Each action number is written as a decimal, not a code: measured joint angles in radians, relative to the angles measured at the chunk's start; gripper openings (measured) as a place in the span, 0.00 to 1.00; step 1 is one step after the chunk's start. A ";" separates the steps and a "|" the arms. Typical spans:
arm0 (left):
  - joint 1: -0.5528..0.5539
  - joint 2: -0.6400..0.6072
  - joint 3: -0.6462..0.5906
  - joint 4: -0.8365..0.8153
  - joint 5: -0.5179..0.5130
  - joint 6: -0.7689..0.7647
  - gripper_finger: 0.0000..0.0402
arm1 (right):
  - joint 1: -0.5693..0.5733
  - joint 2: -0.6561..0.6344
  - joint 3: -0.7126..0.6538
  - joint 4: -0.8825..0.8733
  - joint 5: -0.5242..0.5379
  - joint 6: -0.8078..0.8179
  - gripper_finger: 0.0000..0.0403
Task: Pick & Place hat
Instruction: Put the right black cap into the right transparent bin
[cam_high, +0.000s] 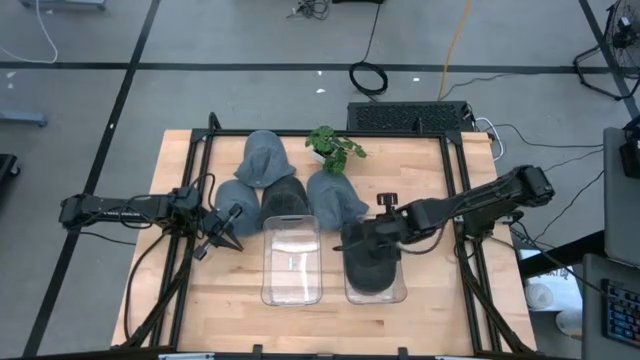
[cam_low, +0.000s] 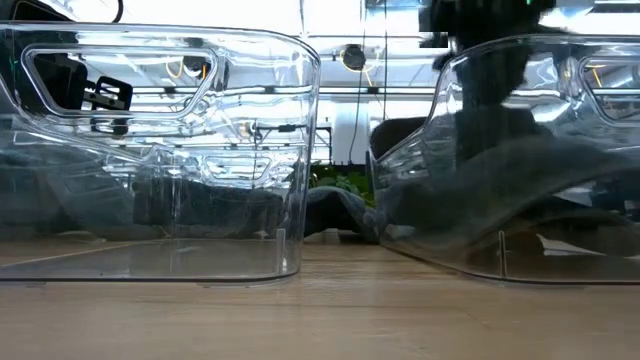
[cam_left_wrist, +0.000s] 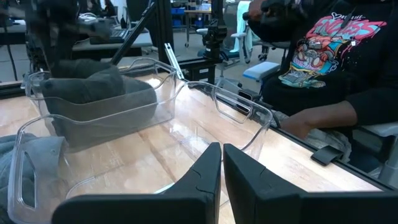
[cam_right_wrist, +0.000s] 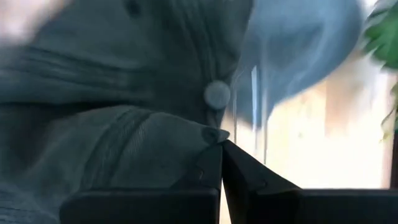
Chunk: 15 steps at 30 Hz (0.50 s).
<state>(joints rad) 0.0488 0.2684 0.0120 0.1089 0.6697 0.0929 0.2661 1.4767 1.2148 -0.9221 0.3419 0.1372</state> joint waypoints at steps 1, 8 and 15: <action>0.000 0.000 0.000 0.000 0.000 0.000 0.06 | 0.004 -0.022 0.000 0.025 0.000 0.000 0.00; 0.000 0.000 0.000 0.000 0.000 0.000 0.06 | 0.021 -0.145 0.000 0.099 0.001 0.000 0.00; 0.000 0.000 0.000 0.000 0.000 0.000 0.06 | 0.016 -0.182 -0.055 0.103 -0.065 -0.015 0.00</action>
<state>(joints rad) 0.0486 0.2680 0.0120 0.1085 0.6697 0.0929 0.2823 1.2950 1.1599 -0.8193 0.2771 0.1218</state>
